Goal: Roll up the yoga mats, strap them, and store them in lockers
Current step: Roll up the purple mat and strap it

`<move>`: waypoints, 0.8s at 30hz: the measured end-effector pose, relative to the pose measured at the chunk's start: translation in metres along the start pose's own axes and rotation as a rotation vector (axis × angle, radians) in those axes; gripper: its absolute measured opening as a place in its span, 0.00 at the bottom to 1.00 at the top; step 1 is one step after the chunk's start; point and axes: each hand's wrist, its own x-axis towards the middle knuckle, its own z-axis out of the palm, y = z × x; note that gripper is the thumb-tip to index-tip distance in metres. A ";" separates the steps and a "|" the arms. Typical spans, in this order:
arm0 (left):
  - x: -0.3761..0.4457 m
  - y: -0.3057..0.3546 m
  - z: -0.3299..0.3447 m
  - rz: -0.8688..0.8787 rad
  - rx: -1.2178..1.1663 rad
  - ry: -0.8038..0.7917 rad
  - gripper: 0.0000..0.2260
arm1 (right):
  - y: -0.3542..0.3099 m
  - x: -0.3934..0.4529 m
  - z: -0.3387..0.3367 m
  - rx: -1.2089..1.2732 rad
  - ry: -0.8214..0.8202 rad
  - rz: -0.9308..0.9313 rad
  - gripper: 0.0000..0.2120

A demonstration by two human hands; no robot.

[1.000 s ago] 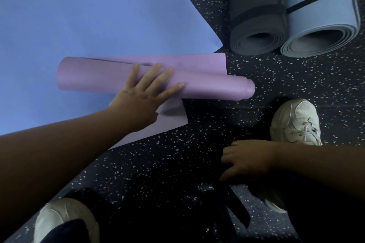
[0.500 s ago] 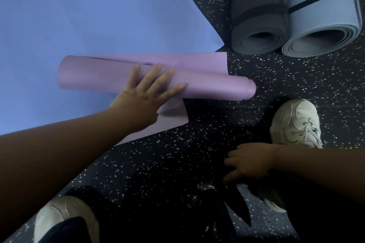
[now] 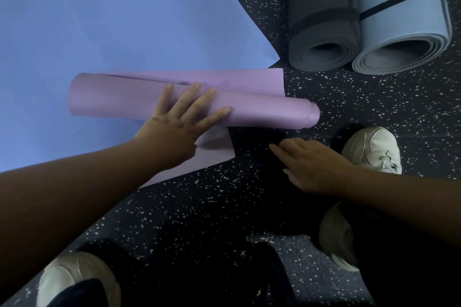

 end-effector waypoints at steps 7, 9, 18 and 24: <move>0.002 -0.001 0.001 0.001 0.013 0.017 0.51 | -0.011 0.007 -0.007 0.222 -0.137 -0.370 0.11; 0.001 0.000 0.001 0.000 0.018 0.015 0.51 | -0.016 0.003 -0.009 0.318 -0.214 -0.498 0.08; 0.001 0.000 0.000 -0.003 0.022 0.002 0.52 | -0.009 -0.001 -0.004 0.206 -0.263 -0.414 0.14; 0.003 0.001 -0.002 -0.020 0.011 0.013 0.51 | -0.004 -0.001 -0.006 0.124 -0.038 -0.144 0.21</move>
